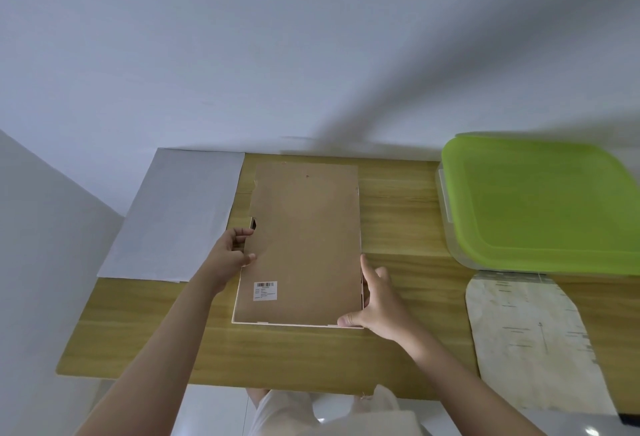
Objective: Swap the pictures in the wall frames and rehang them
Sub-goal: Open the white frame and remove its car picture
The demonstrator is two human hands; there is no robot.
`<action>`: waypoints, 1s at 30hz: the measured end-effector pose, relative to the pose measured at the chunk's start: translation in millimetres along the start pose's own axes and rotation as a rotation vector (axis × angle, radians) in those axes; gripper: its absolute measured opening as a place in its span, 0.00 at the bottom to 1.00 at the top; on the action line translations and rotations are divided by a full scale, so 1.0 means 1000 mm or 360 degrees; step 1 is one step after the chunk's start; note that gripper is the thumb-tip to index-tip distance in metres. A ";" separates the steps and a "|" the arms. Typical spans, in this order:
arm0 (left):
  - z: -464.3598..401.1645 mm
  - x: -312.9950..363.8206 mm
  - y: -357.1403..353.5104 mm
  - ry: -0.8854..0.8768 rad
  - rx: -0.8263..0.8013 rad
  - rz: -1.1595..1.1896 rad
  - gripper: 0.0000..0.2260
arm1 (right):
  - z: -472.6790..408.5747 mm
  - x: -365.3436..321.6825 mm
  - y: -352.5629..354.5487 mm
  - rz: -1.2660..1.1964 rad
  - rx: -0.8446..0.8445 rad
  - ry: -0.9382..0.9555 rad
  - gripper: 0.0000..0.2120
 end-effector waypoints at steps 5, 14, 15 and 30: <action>-0.003 0.006 0.006 -0.0050 0.0090 -0.0006 0.18 | -0.007 -0.008 -0.002 -0.0099 0.0107 -0.0026 0.61; -0.008 0.017 0.024 -0.0048 0.0227 0.0002 0.20 | -0.020 -0.023 -0.011 -0.0119 0.0143 -0.0031 0.59; -0.008 0.017 0.026 -0.0047 0.0243 -0.0004 0.20 | -0.022 -0.025 -0.012 -0.0115 0.0149 -0.0031 0.59; 0.002 0.030 0.048 -0.0153 0.0355 -0.0138 0.17 | -0.031 -0.041 -0.022 -0.0138 0.0202 -0.0067 0.54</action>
Point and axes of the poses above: each hand's wrist, its own z-axis away from the middle knuckle, its own y-axis out of the back of the hand, x = y × z, the point moved 6 cm from there along -z, towards the middle knuckle, and after that the axes turned 15 degrees about y, right-handed, at the moved point
